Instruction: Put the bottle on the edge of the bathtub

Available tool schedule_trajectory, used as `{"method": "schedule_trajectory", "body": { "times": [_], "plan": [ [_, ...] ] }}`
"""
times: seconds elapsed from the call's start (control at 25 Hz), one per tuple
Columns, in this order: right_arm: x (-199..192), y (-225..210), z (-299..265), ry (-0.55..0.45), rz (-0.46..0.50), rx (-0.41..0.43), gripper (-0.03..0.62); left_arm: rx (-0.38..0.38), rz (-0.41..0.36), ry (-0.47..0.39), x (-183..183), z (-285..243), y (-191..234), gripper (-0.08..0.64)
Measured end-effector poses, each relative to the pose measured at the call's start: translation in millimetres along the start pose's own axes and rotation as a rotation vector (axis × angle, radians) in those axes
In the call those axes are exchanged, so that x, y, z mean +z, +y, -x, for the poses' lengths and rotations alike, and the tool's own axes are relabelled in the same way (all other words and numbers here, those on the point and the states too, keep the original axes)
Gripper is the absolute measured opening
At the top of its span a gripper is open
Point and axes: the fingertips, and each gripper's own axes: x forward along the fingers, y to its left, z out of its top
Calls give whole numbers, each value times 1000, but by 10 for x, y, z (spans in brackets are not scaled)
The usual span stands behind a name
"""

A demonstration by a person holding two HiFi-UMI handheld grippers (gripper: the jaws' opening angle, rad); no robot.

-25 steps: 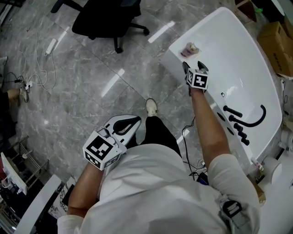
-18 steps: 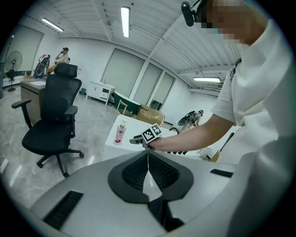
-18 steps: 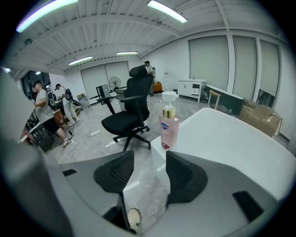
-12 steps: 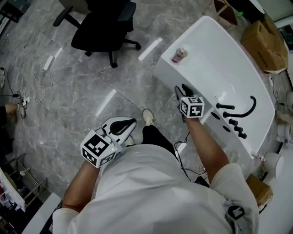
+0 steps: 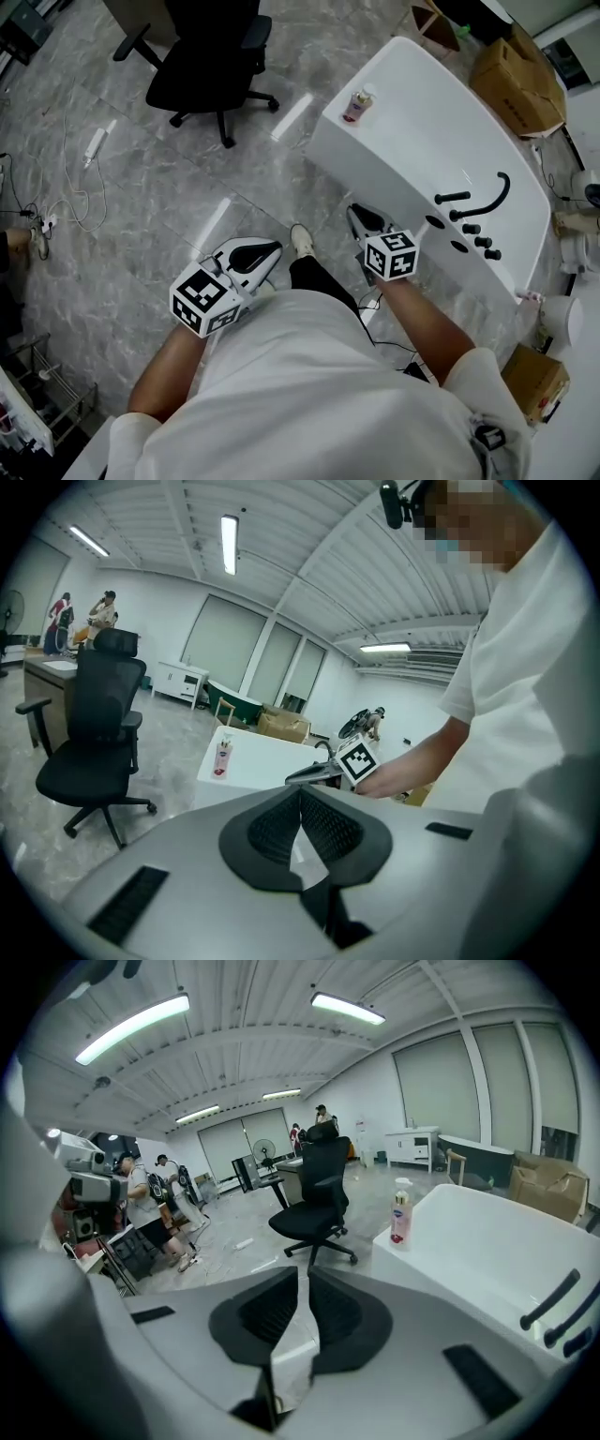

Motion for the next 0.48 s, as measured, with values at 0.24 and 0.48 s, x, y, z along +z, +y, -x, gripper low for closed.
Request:
{"method": "schedule_trajectory", "body": {
  "times": [0.24,0.48],
  "plan": [
    [-102,460,388,-50,-9,5,29,8,-10,25,-325,307,-124,18],
    [-208,983,645,-57,37,63,14,25,-22,16,-515,499,-268,18]
  ]
}}
